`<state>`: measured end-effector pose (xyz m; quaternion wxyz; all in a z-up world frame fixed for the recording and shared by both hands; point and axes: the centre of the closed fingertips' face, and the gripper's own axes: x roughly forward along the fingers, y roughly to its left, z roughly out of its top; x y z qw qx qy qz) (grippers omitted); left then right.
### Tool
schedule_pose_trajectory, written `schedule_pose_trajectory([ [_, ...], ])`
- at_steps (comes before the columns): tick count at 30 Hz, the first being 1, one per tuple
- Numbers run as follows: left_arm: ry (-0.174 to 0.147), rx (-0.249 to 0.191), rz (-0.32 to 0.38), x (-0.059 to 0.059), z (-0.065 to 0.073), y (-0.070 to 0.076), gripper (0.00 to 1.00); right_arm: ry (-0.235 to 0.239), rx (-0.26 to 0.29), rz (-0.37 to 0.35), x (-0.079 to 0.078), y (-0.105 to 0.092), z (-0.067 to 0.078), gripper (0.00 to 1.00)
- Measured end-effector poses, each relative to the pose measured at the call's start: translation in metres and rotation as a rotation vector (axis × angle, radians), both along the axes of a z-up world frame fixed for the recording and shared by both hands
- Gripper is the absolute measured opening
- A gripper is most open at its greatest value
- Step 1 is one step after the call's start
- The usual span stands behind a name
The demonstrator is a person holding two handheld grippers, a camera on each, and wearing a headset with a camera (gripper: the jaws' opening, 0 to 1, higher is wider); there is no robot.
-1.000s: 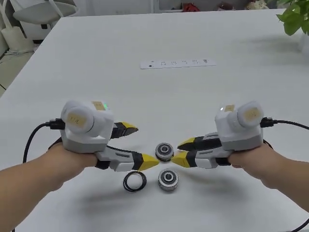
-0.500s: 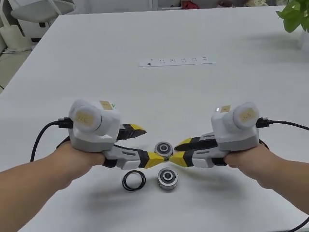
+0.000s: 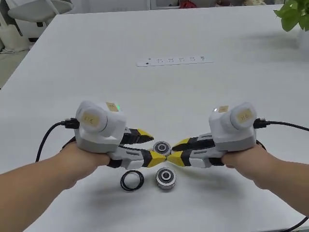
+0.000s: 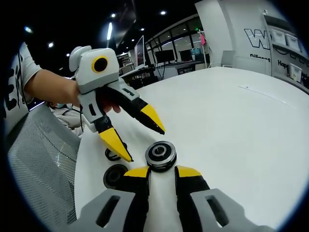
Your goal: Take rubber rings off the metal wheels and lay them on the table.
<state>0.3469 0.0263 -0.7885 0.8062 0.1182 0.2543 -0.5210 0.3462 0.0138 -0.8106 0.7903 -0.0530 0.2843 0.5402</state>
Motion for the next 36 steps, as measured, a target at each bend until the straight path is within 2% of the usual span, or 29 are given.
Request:
schedule_pose_trajectory([
  [7,0.018,-0.021,0.015,0.004,0.0,-0.004,0.32,-0.002,0.004,-0.002,0.001,0.0,0.0,0.16],
  [19,0.012,-0.007,0.016,0.007,-0.005,-0.008,0.19,-0.005,0.015,-0.01,0.003,0.0,0.0,0.15],
  [27,0.012,-0.015,0.061,0.011,-0.005,-0.007,0.14,-0.008,0.02,-0.015,0.004,0.0,0.0,0.12],
  [30,-0.026,0.008,0.055,0.009,-0.005,-0.008,0.14,-0.008,0.013,-0.021,0.006,0.001,-0.004,0.11],
  [36,-0.034,0.005,0.068,0.011,-0.006,-0.007,0.14,0.011,0.023,-0.039,0.007,0.001,-0.004,0.09],
])
